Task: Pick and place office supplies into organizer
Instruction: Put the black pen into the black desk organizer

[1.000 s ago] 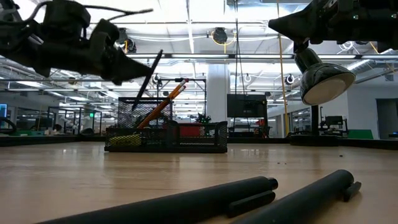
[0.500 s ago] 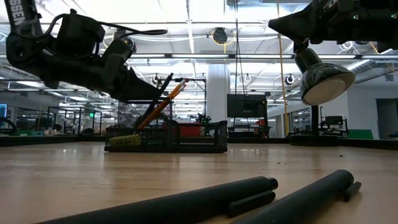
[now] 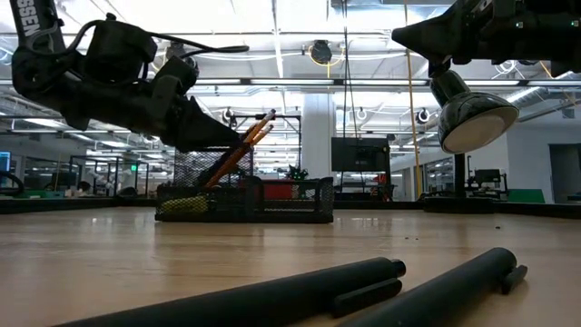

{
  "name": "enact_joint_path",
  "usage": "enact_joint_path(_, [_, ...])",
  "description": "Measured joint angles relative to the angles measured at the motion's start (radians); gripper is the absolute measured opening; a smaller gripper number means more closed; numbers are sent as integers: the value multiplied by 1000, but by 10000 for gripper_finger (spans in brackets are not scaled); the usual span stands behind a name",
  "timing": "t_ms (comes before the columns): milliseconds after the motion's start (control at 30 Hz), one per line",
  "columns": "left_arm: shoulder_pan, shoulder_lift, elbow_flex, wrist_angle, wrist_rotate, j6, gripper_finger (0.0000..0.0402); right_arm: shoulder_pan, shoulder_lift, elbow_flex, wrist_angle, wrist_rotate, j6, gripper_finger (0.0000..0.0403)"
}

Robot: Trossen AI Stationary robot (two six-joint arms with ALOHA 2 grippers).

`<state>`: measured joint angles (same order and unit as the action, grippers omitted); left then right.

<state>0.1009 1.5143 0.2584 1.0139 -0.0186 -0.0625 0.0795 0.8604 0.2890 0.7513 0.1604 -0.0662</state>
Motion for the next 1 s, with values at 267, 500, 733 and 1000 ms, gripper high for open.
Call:
enact_joint_path(267, [-8, -10, 0, 4, -6, 0, 103, 0, 0, 0, 0, 0, 0, 0])
enact_joint_path(500, [-89, -116, 40, -72, -55, 36, 91, 0, 0, 0, -1, 0, -1, 0])
enact_joint_path(733, [-263, -107, 327, -672, -166, -49, 90, 0, 0, 0, 0, -2, -2, 0])
enact_joint_path(1000, [-484, 187, 590, -773, -86, -133, 90, 0, 0, 0, -1, -3, 0, 0])
